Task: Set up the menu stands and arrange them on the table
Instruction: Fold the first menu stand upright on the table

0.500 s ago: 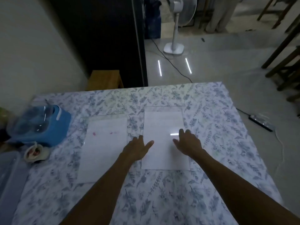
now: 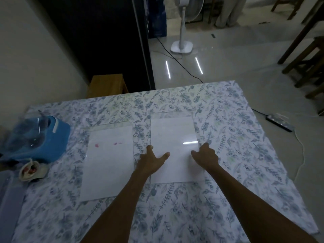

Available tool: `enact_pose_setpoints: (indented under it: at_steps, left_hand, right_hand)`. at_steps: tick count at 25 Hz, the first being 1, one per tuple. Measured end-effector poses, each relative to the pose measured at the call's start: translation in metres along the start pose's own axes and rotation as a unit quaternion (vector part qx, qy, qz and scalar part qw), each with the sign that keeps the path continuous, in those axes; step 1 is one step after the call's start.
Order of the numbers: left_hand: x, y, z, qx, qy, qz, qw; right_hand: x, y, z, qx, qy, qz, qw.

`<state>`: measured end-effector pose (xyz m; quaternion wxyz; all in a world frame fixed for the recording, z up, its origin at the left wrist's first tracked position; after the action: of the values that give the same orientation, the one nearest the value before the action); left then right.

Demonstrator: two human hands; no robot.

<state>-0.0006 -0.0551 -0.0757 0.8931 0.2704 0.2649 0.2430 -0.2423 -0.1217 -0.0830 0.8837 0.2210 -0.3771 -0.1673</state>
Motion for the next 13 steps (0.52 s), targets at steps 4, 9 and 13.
enact_pose_setpoints:
  at_steps: [4, 9, 13]
  left_hand:
    - [0.013, 0.019, -0.007, 0.031, 0.018, -0.028, 0.999]
    - [0.035, 0.068, 0.002, 0.02, 0.017, -0.051, 0.998]
    - [0.051, 0.118, 0.01, 0.023, 0.049, -0.073, 0.996]
  right_hand:
    - [-0.026, 0.021, 0.001, 0.019, -0.039, -0.027, 0.999]
    - [-0.042, 0.089, 0.013, -0.012, -0.101, -0.021, 0.995]
    - [-0.046, 0.139, 0.029, -0.042, -0.161, 0.017, 0.986]
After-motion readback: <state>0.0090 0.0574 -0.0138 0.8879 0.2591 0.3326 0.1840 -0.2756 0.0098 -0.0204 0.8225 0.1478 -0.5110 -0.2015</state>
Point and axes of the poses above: each hand's wrist, its own y-axis away from the middle knuckle, its own z-axis out of the back of the hand, x = y × z, the point moved 8 cm from there along -y, towards the middle knuckle, and after that the axes turned 13 degrees about -y, right-handed, at the moved point
